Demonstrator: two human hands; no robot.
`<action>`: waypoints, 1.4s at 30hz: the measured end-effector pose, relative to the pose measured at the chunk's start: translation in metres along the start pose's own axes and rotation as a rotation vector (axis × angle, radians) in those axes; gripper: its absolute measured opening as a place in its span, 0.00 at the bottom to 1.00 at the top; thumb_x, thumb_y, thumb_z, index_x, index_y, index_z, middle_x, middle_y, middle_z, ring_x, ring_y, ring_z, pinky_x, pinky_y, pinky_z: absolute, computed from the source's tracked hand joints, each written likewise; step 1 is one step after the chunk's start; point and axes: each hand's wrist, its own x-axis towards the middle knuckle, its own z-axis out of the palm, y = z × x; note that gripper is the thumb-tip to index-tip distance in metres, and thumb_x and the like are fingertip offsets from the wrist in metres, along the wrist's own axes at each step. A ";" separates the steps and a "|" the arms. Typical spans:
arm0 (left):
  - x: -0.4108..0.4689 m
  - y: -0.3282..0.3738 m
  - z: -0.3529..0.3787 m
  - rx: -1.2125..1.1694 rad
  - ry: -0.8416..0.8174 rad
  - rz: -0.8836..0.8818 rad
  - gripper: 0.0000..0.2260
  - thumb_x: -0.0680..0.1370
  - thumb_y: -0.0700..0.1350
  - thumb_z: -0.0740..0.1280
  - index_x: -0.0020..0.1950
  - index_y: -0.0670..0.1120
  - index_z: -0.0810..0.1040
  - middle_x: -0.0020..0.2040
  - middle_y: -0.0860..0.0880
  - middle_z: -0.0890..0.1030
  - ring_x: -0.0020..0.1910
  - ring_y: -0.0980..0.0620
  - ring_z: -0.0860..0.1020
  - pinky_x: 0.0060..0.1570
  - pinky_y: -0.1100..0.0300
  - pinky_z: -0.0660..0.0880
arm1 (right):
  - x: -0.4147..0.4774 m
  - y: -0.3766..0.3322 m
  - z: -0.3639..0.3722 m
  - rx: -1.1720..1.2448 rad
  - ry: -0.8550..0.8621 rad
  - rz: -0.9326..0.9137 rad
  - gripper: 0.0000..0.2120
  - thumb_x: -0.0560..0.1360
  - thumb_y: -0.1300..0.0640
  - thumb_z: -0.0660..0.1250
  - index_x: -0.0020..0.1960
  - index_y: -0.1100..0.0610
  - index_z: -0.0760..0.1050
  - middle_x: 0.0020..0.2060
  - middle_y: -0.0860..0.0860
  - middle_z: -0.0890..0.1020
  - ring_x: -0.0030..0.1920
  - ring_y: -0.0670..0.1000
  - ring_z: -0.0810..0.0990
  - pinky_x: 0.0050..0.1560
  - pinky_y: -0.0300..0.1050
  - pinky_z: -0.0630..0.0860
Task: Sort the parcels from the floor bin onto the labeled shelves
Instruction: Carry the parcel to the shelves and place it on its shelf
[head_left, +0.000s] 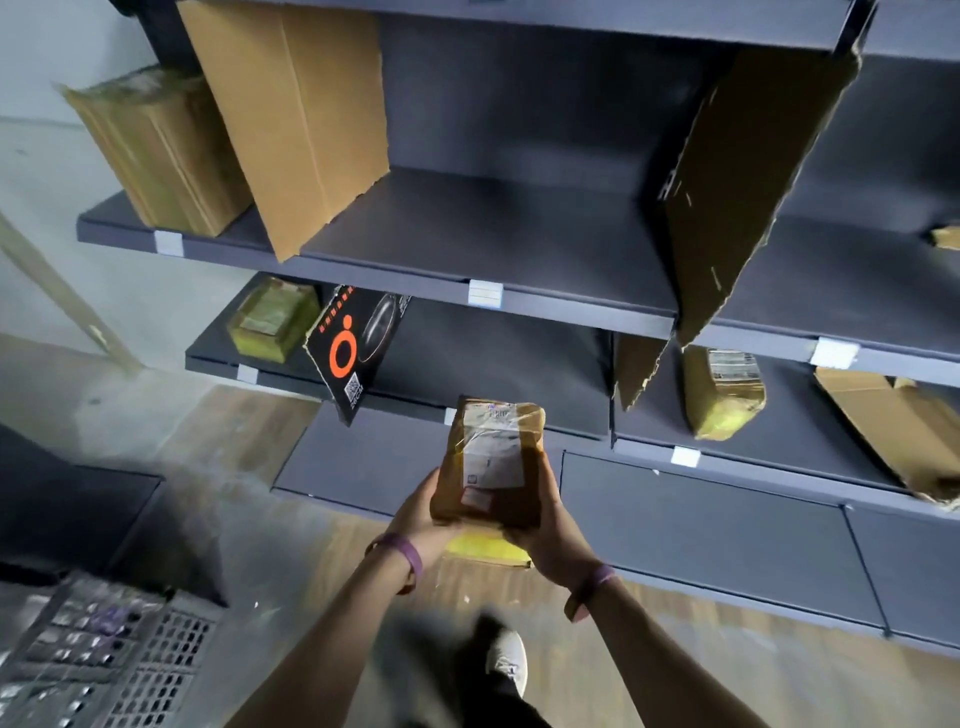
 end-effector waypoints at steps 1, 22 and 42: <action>0.009 0.002 0.000 -0.003 0.000 -0.003 0.23 0.74 0.41 0.70 0.66 0.54 0.67 0.56 0.56 0.74 0.56 0.56 0.74 0.49 0.66 0.70 | 0.008 0.001 -0.003 0.007 0.000 0.005 0.48 0.68 0.79 0.66 0.77 0.55 0.46 0.66 0.44 0.69 0.68 0.48 0.68 0.62 0.29 0.69; 0.200 0.022 -0.042 0.050 -0.044 0.010 0.24 0.73 0.34 0.69 0.67 0.44 0.70 0.53 0.51 0.76 0.58 0.47 0.77 0.51 0.65 0.70 | 0.192 -0.013 -0.023 -0.006 0.065 0.158 0.47 0.67 0.82 0.60 0.78 0.55 0.46 0.64 0.53 0.72 0.67 0.56 0.71 0.58 0.48 0.76; 0.211 -0.016 -0.052 0.329 -0.049 0.144 0.30 0.78 0.40 0.64 0.77 0.47 0.55 0.75 0.44 0.60 0.73 0.46 0.63 0.68 0.58 0.63 | 0.177 0.023 0.016 -0.626 0.238 0.247 0.41 0.78 0.62 0.63 0.78 0.42 0.41 0.79 0.54 0.52 0.77 0.60 0.55 0.70 0.57 0.66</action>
